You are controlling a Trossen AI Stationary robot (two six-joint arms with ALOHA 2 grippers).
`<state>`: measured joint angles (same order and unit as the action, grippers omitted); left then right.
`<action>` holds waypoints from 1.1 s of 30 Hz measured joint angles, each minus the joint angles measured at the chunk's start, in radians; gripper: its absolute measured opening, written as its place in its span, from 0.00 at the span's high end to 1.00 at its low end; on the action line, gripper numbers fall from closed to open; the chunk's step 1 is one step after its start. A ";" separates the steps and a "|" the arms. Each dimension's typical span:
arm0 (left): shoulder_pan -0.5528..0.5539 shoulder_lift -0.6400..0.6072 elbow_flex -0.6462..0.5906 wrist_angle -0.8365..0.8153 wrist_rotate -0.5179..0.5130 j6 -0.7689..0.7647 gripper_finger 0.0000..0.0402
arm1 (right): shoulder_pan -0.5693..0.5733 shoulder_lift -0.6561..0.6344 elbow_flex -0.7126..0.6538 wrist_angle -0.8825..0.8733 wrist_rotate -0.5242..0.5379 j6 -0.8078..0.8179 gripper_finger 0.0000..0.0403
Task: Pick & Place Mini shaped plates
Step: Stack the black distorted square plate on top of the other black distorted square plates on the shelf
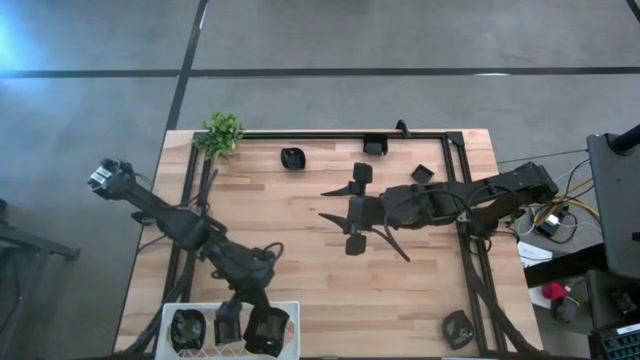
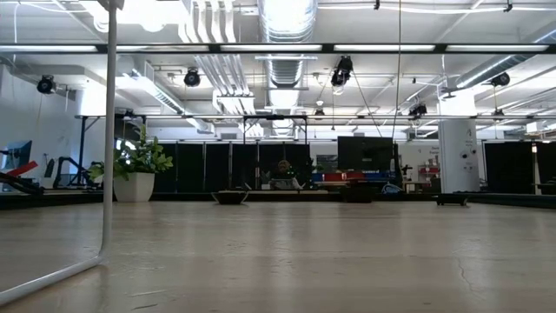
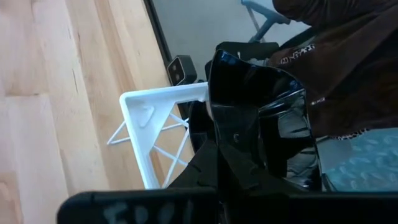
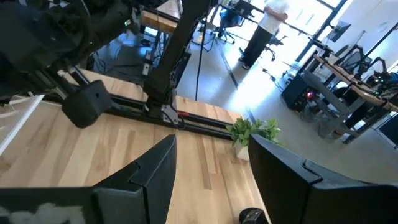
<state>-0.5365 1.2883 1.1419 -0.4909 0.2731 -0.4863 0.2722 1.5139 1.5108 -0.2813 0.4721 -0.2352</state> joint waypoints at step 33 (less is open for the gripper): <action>-0.003 0.005 -0.002 -0.021 0.000 -0.032 0.82 | 0.000 0.000 0.000 0.001 0.000 -0.003 0.51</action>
<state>-0.5392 1.2930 1.1400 -0.5121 0.2726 -0.5188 0.2722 1.5143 1.5108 -0.2802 0.4722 -0.2381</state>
